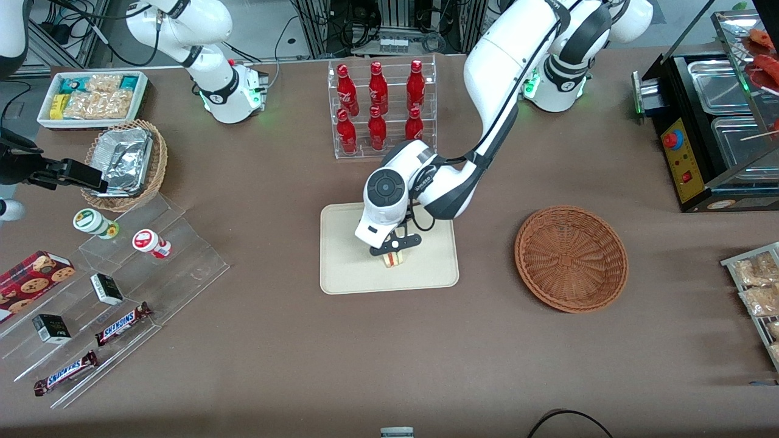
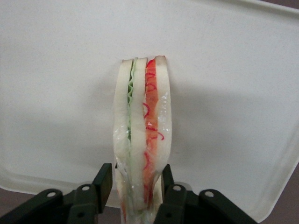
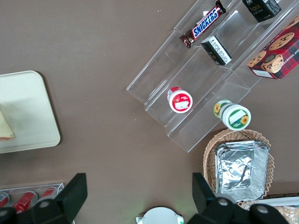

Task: Place sandwich from basket to tray
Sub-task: 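Lower the sandwich onto the tray and open the left gripper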

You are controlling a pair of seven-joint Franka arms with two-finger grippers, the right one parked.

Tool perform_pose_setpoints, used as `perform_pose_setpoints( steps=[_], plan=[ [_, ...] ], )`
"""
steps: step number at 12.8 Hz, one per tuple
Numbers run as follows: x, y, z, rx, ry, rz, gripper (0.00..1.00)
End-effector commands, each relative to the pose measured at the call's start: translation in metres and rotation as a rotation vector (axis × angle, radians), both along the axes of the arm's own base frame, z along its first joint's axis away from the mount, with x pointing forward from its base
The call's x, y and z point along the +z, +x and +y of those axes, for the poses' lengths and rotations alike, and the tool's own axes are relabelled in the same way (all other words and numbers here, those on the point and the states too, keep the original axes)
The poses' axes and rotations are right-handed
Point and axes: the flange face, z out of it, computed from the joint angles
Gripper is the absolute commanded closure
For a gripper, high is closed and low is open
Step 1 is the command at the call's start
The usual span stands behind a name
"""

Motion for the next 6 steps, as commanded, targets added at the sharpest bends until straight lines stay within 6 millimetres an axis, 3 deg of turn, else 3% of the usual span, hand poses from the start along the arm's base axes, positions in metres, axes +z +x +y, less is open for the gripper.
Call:
perform_pose_setpoints(
  steps=[1,4,6],
  plan=[
    [0.01,0.003,-0.007,0.027,-0.007,-0.018,0.0],
    [0.042,0.003,-0.005,0.023,-0.01,-0.019,0.0],
    [0.075,0.003,-0.001,0.012,-0.012,-0.024,0.0]
  ],
)
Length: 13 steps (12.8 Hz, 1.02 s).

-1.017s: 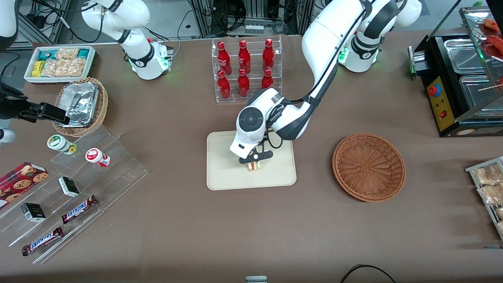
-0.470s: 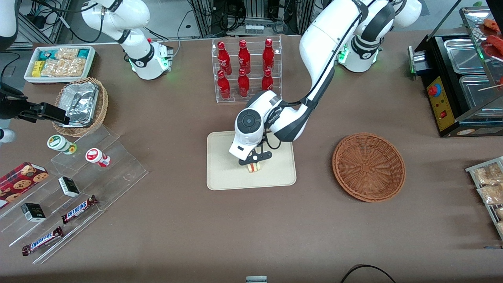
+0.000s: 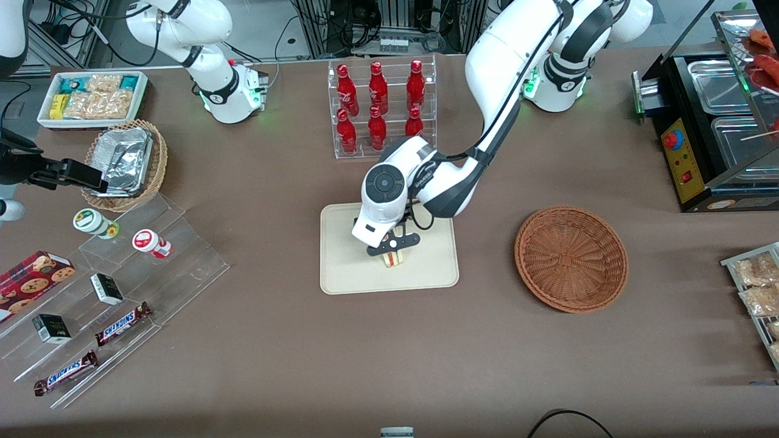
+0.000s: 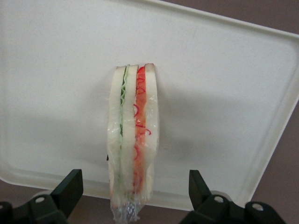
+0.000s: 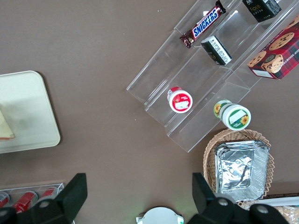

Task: Place sandwich from basket to tray

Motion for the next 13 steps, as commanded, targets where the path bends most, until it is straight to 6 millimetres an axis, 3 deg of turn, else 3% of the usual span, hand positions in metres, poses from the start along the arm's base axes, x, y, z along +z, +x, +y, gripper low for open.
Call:
perform_pose_setpoints(
  steps=[1,3,7,8,13],
  plan=[
    [0.056,-0.002,0.007,0.003,0.002,-0.007,0.0],
    [0.088,0.002,0.02,-0.028,-0.003,-0.012,0.0],
    [0.119,0.023,0.064,-0.149,0.01,0.005,0.0],
    [0.127,0.034,0.082,-0.202,0.0,-0.005,0.0],
    [0.146,0.08,0.203,-0.128,0.045,0.076,0.0]
  ],
)
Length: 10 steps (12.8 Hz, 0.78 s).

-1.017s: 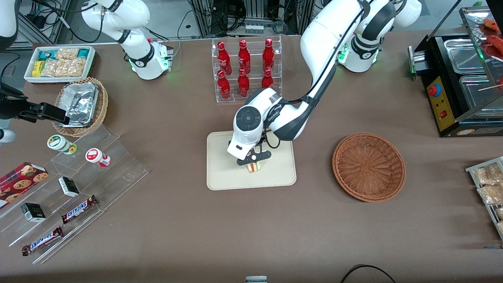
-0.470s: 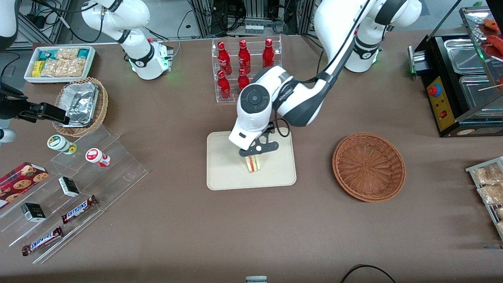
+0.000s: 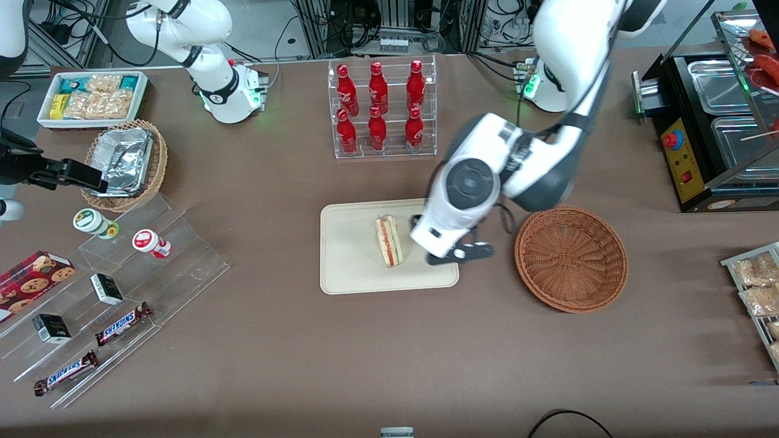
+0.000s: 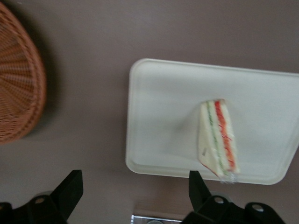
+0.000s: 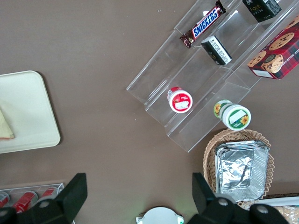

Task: Place sandwich from basket to tray

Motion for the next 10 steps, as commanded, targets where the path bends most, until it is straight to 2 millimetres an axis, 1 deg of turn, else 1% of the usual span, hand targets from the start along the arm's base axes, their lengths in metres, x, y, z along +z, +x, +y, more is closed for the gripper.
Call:
perform_pose_setpoints(
  steps=[1,2,3,5,7,9,10],
  plan=[
    [0.02,-0.001,0.062,-0.047,-0.003,0.017,0.0],
    [0.031,0.001,0.093,-0.059,-0.011,0.011,0.0],
    [0.038,0.002,0.119,-0.077,-0.018,0.01,0.0],
    [0.059,-0.004,0.168,-0.118,-0.036,-0.001,0.0],
    [0.083,-0.012,0.208,-0.134,-0.047,-0.012,0.0],
    [0.103,-0.018,0.237,-0.162,-0.027,-0.007,0.0],
    [0.112,-0.023,0.244,-0.184,-0.004,-0.008,0.0]
  ],
)
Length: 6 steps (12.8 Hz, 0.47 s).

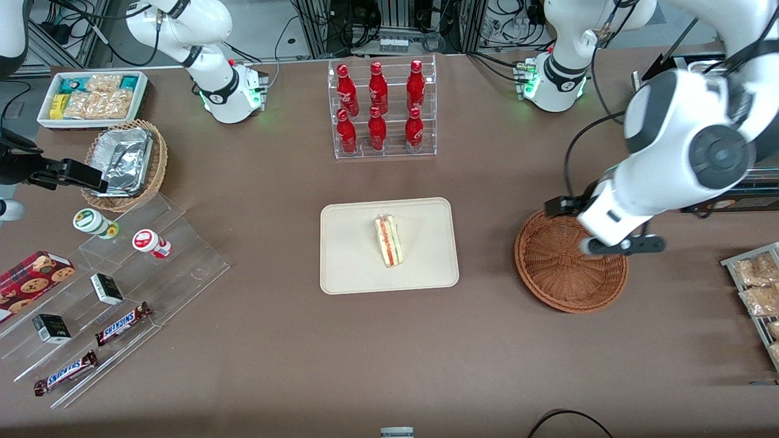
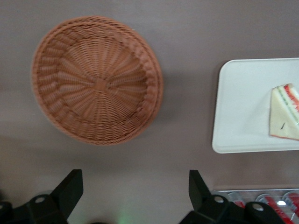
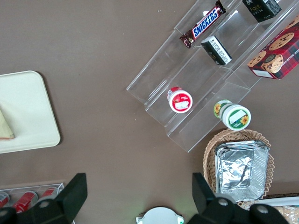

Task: Place sandwich from basket to tray

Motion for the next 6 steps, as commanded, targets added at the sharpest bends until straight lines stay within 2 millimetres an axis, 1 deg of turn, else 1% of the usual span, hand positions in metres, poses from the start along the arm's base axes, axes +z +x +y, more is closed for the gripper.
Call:
perform_pose_setpoints(
  steps=[1,2,3,5,6],
  plan=[
    [0.023,-0.02,0.016,-0.049,0.059,-0.013,0.0],
    [0.034,-0.024,0.028,-0.033,0.066,-0.025,0.0],
    [0.045,-0.026,0.05,-0.004,0.066,-0.024,0.0],
    [0.07,-0.04,0.068,-0.023,0.059,-0.04,0.0],
    [0.076,-0.044,0.085,-0.027,0.054,-0.021,0.0]
  ],
)
